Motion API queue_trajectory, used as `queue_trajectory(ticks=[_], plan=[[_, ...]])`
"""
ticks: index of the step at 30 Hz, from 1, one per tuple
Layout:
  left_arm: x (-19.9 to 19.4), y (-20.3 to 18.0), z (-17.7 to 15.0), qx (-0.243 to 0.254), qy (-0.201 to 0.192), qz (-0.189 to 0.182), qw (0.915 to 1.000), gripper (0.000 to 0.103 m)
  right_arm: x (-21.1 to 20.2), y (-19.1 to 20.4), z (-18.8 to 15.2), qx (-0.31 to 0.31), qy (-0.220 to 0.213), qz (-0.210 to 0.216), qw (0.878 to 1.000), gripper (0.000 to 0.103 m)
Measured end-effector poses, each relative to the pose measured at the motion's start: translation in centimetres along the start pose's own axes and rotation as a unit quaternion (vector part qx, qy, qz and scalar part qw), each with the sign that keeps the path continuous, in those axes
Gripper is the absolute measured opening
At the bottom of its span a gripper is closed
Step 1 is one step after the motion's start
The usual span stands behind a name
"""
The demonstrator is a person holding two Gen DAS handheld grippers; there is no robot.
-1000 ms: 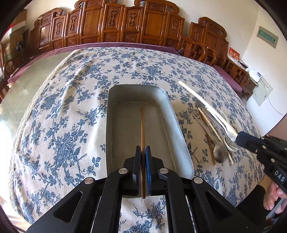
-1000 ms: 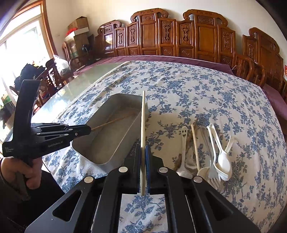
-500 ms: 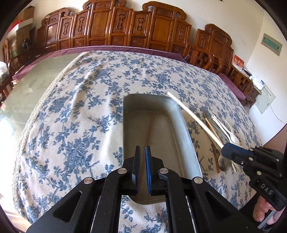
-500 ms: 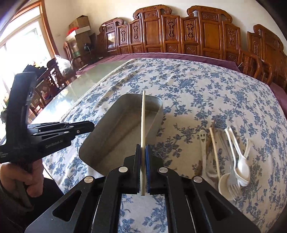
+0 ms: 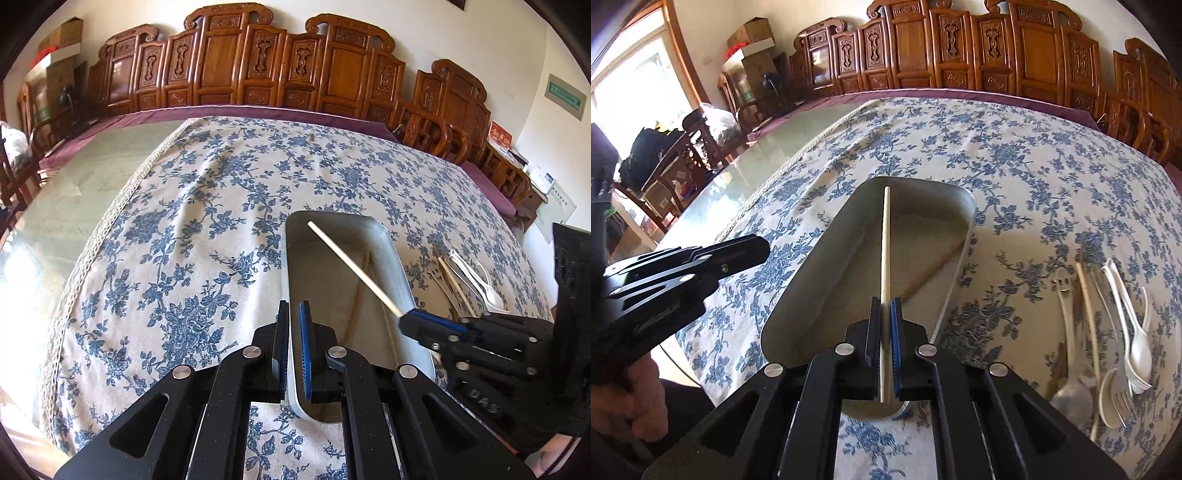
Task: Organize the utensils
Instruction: 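Lower the chopstick into the metal tray and open the right tool, then move the right tool back to the utensils and grasp a white plastic fork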
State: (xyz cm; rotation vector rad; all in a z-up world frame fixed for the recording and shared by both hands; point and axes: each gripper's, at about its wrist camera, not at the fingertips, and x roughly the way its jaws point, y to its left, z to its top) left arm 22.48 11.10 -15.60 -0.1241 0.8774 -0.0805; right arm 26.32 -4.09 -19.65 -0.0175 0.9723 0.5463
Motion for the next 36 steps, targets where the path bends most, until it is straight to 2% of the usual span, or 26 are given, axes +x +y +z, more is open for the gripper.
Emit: queue_trajectory(ticks=[6,11,19,21,23,26,29,32,36], plan=[[0.0,0.0,0.1,0.001,-0.001,0.000,1.0000,0.004,0.7,0.2,0.1,0.000,0.004,0.020,1.000,0.007],[-0.2,-0.8,0.0,0.009,-0.002,-0.004,0.9999,0.004,-0.9,-1.0,-0.5,0.008,-0.008,0.023,1.000,0.007],[-0.9,-3.9,-0.4,0.038,-0.009,-0.019,0.9990,0.007,-6.9,-5.7,-2.8,0.001,-0.048,-0.027,0.998,0.007],[-1.0,-4.8,-0.6,0.047,-0.008,-0.023,0.9986,0.023,-8.1,-7.4,-3.4,0.005,-0.054,-0.046,0.998,0.007],[-1.2,-6.0,-0.8,0.062,-0.011,-0.028,0.9976,0.030,-9.4,-9.4,-4.1,0.013,-0.059,-0.064,0.996,0.007],[-1.4,-7.3,-1.2,0.074,-0.010,-0.036,0.9966,0.036,-10.6,-12.1,-4.8,0.024,-0.063,-0.086,0.994,0.007],[-1.4,-8.4,-1.4,0.081,-0.009,-0.042,0.9958,0.037,-11.0,-14.3,-5.3,0.032,-0.065,-0.099,0.992,0.018],[-1.4,-9.2,-1.6,0.086,-0.008,-0.048,0.9951,0.044,-10.6,-15.6,-5.4,0.035,-0.061,-0.102,0.992,0.021],[-1.3,-10.3,-1.9,0.097,-0.005,-0.050,0.9941,0.048,-8.7,-16.9,-5.4,0.023,-0.044,-0.101,0.994,0.021]])
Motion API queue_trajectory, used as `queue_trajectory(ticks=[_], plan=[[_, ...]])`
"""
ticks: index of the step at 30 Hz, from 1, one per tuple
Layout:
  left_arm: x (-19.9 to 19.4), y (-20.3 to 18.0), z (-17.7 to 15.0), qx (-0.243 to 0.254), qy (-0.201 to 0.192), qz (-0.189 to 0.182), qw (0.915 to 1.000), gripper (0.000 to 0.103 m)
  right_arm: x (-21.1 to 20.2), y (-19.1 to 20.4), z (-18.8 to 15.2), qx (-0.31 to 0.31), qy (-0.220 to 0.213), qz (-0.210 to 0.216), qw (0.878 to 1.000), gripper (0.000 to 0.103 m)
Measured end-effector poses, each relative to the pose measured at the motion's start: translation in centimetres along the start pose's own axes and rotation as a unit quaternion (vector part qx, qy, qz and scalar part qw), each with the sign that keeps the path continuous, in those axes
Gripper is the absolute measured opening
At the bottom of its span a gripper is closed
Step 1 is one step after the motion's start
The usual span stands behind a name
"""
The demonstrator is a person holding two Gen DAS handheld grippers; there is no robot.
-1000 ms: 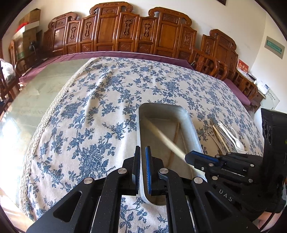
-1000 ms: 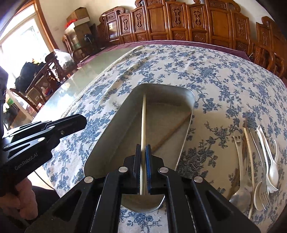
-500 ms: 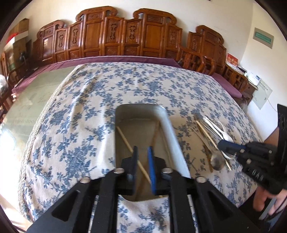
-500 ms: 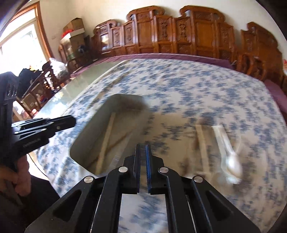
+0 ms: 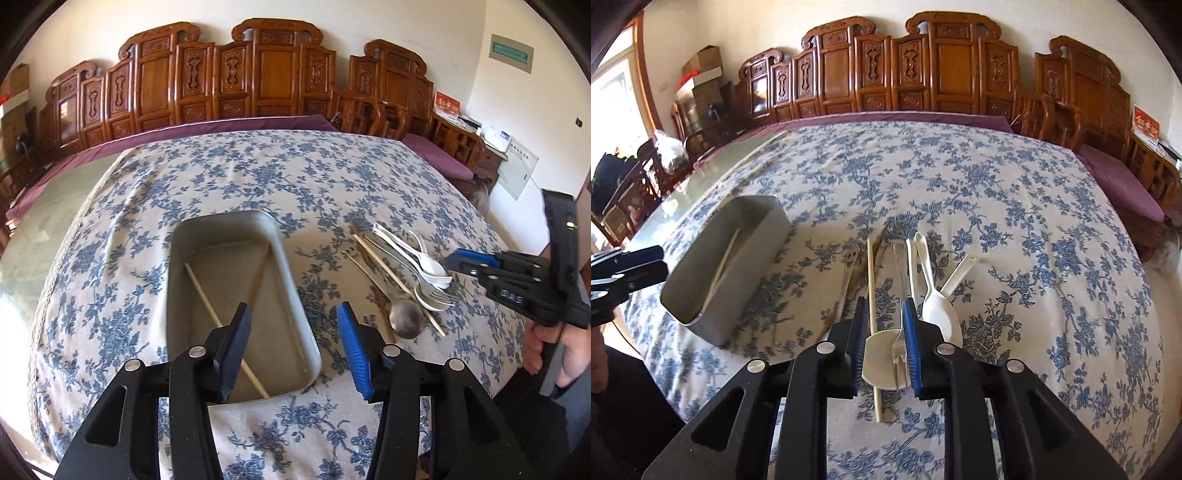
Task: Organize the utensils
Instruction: 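Move the right tool back to the utensils and grasp a white plastic fork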
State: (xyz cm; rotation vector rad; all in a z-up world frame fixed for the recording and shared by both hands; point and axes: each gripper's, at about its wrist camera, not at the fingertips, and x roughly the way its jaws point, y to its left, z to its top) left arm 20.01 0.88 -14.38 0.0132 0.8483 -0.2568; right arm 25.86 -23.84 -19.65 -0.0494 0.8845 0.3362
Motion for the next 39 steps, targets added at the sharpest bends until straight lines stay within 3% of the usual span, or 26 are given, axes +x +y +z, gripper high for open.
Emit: queue_trajectory(ticks=[16,20,39], plan=[[1.4,-3.8,-0.6,0.019,0.013,-0.017,0.9996,0.048,4.6,-1.4,-2.0,-0.022,0.056,-0.010,0.998,0.021],[1.3,-4.4,-0.9,0.018,0.009,-0.015,0.9997,0.048,3.7,-1.5,-1.8,-0.021,0.041,0.005,0.999,0.004],[2.0,-8.2,-0.7,0.035,0.029,-0.001,0.9990,0.048,-1.3,-4.9,-0.9,0.032,-0.041,0.079,0.996,0.000]])
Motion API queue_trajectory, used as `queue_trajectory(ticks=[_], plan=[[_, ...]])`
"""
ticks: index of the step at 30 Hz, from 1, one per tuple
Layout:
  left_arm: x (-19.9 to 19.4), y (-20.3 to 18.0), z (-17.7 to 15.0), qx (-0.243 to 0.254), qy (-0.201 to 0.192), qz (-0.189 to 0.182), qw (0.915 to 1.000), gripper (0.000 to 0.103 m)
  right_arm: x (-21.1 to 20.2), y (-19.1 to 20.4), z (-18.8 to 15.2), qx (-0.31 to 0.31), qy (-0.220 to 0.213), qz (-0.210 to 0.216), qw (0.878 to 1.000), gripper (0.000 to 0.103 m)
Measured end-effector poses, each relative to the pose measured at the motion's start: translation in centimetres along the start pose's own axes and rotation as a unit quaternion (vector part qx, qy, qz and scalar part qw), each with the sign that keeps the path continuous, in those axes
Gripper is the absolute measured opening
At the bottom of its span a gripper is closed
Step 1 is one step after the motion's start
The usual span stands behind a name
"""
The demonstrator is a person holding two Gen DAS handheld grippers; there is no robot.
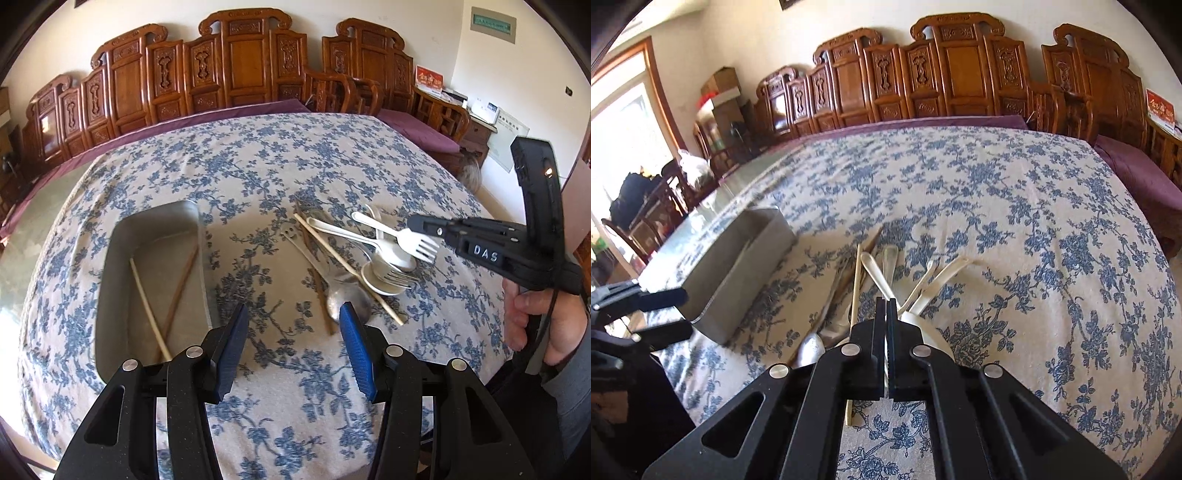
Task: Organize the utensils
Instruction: 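Move the right tool back to the utensils and grasp a white plastic fork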
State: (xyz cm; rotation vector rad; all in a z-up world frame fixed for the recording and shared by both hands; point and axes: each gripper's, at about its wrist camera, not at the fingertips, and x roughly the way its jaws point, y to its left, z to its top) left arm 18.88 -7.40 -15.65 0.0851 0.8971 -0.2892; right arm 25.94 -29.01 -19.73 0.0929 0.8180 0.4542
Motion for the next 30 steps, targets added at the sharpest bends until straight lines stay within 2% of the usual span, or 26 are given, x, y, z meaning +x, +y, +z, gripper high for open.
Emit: queue_trajectory(ticks=[5,12,14,15,16,18,19,26,28,30], plan=[[1.7,-1.6,0.4,0.007,0.013,-0.010,0.9998,0.048,-0.4,-0.8,0.0,0.010,-0.006,0.007,1.000,0.000],[4.3,-2.9,0.6,0.015,0.031,-0.006,0.9994,0.048,1.0,-1.1,-0.6,0.014,0.021,0.013,1.000,0.001],[4.5,-3.0,0.6,0.014,0.033,-0.005,0.9994,0.048,1.5,-1.2,-0.7,0.024,0.028,0.017,0.999,0.005],[4.5,-3.0,0.5,0.014,0.033,-0.005,0.9993,0.048,1.7,-1.1,-0.6,0.025,0.031,0.017,0.999,0.008],[4.6,-3.0,0.5,0.014,0.034,-0.004,0.9993,0.048,1.9,-0.9,-0.6,0.024,0.033,0.018,0.999,0.021],[4.7,-2.9,0.4,0.016,0.035,-0.003,0.9992,0.048,2.2,-0.5,-0.7,0.020,0.033,0.020,0.999,0.039],[4.7,-2.8,0.4,0.017,0.036,-0.003,0.9992,0.048,2.4,-0.3,-0.6,0.018,0.035,0.021,0.999,0.040],[4.7,-2.3,0.5,0.016,0.038,0.003,0.9991,0.048,5.4,0.9,-1.1,0.009,0.079,0.002,0.997,0.038],[4.7,-2.1,0.5,0.015,0.038,0.004,0.9991,0.048,6.2,1.2,-1.2,0.003,0.090,-0.015,0.996,0.027],[4.7,-1.9,0.5,0.013,0.040,0.004,0.9991,0.048,6.4,1.1,-1.2,0.005,0.094,-0.017,0.995,0.026]])
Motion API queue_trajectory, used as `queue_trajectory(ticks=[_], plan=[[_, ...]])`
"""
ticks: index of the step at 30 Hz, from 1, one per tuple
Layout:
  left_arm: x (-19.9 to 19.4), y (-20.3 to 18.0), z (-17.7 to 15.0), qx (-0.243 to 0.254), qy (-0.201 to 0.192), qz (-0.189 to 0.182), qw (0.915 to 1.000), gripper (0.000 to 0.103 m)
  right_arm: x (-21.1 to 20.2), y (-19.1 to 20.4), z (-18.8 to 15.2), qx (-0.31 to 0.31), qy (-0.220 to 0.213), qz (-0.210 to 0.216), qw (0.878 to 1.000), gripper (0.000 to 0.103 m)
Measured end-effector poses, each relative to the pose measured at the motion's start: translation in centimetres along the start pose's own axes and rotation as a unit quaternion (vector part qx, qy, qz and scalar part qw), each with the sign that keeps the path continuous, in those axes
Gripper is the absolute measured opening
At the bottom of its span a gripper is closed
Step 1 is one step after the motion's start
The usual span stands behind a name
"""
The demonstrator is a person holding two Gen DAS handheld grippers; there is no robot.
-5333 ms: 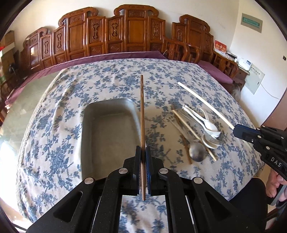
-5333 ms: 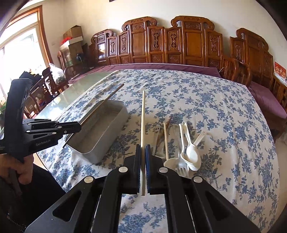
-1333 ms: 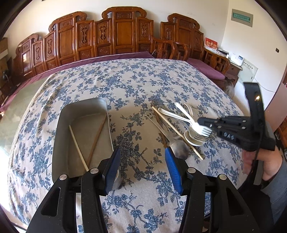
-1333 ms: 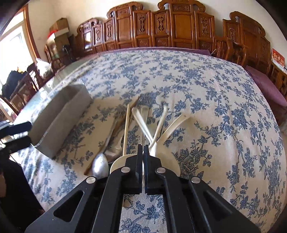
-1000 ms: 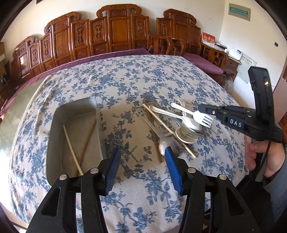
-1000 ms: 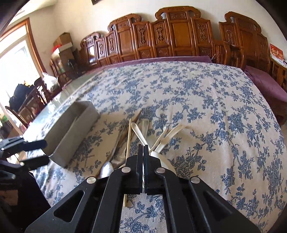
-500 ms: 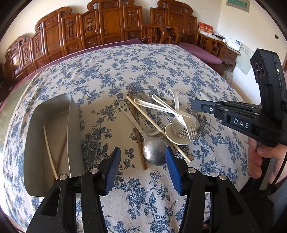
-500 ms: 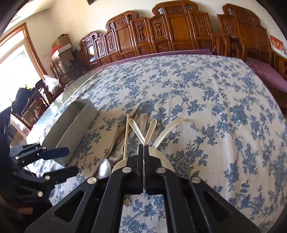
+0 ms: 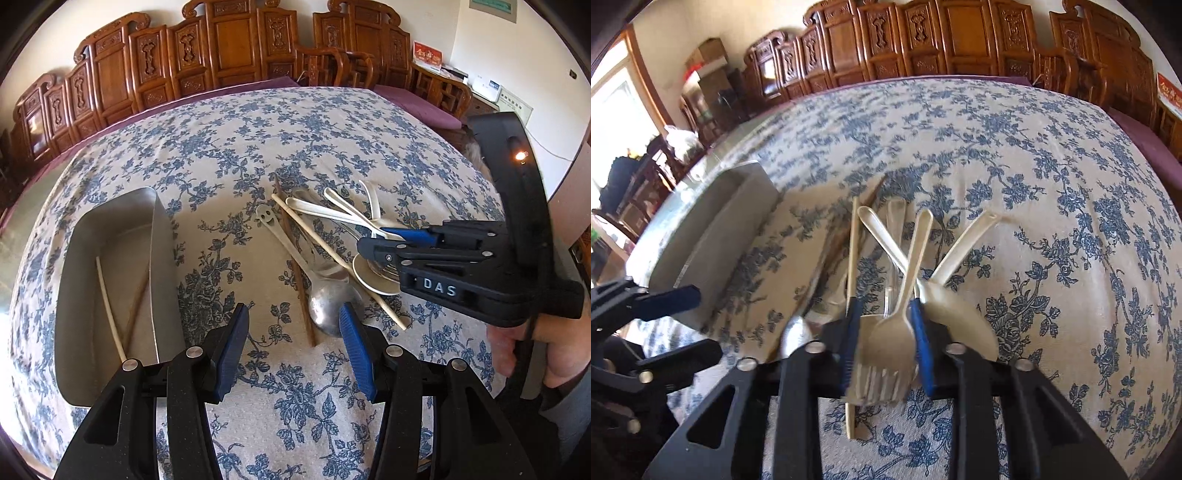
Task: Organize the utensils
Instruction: 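Grasp the metal smiley-face spoon with the left tool while the right tool holds the fork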
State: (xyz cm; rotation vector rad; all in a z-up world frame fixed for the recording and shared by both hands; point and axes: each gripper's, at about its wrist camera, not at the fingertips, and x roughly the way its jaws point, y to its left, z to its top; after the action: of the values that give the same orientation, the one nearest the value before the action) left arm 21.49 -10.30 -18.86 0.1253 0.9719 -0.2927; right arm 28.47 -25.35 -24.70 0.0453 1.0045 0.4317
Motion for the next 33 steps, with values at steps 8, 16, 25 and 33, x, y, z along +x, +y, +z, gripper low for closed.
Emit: queue_trajectory(ticks=[8,16,25,33], plan=[[0.9,0.2,0.2,-0.007,0.005,-0.013,0.9999,0.048,-2.8,-1.6,0.3,0.028,-0.045,0.029,0.998,0.025],[3.1,-0.8,0.8,-0.022,0.013,-0.048,0.9985,0.042,-4.2,-3.3,0.0,0.046,-0.060,0.034,0.997,0.025],[5.7,-1.5,0.8,-0.028,0.031,-0.056,0.9976,0.037,-4.4,-3.4,0.1,0.047,-0.064,0.039,0.996,0.025],[6.5,-1.0,1.6,-0.035,0.038,-0.074,0.9959,0.032,-4.4,-3.3,0.2,0.048,-0.063,0.039,0.996,0.025]])
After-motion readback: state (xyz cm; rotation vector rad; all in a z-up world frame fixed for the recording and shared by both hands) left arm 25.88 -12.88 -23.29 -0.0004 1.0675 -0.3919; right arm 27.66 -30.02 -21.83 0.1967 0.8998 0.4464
